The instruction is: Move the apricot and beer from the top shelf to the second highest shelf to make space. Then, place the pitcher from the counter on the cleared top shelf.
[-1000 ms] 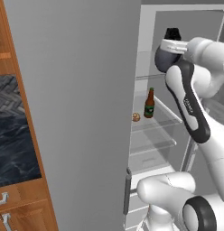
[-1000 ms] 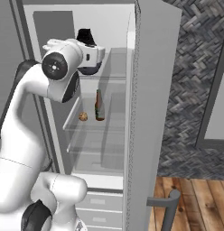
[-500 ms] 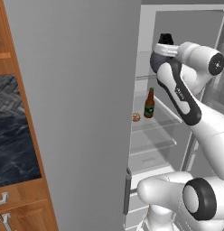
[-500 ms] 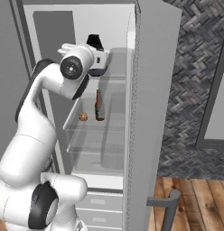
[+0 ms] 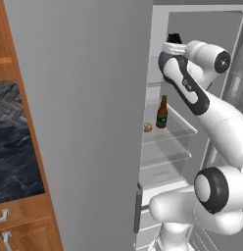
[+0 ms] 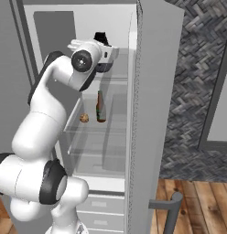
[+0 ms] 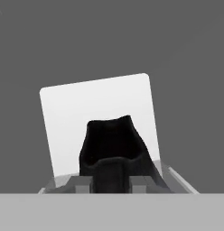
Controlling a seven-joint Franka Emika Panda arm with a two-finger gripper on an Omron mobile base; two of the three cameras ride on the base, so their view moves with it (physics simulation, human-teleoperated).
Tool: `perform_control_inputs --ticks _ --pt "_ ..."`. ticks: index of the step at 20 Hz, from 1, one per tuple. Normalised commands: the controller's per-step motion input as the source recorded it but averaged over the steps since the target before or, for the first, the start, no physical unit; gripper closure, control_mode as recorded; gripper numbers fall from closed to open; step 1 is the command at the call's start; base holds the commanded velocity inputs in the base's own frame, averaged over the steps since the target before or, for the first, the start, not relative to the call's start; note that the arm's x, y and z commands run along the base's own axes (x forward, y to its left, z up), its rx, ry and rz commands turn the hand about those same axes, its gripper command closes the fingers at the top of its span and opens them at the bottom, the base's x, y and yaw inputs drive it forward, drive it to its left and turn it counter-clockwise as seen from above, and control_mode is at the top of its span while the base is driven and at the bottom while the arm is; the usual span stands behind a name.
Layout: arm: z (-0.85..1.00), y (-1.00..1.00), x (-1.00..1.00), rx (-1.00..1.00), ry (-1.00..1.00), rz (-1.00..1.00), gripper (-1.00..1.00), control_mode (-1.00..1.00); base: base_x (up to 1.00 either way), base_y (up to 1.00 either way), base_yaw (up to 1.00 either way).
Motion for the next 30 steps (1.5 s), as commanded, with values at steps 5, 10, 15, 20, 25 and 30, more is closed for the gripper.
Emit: perform_control_inputs --ticks 5,10,15,20,25,30 --pt "-0.01 0.0 0.52 0.0 0.0 0.0 -1.0 -1.0 0.0 0.0 0.0" --pt "0.0 0.0 0.31 0.0 0.0 0.0 -1.0 -1.0 0.0 0.0 0.0" --pt "0.0 0.0 0.03 -0.03 0.0 0.0 -1.0 -1.0 0.0 0.0 0.0" --pt "0.0 0.1 -0.27 -0.16 0.0 0.0 -1.0 -1.0 0.0 0.0 0.0" --pt "0.31 0.02 -0.29 -0.12 0.01 -0.04 -1.0 -1.0 0.0 0.0 0.0" --pt "0.61 0.0 -0.08 -0.09 0.06 -0.09 -1.0 -1.0 0.0 0.0 0.0"
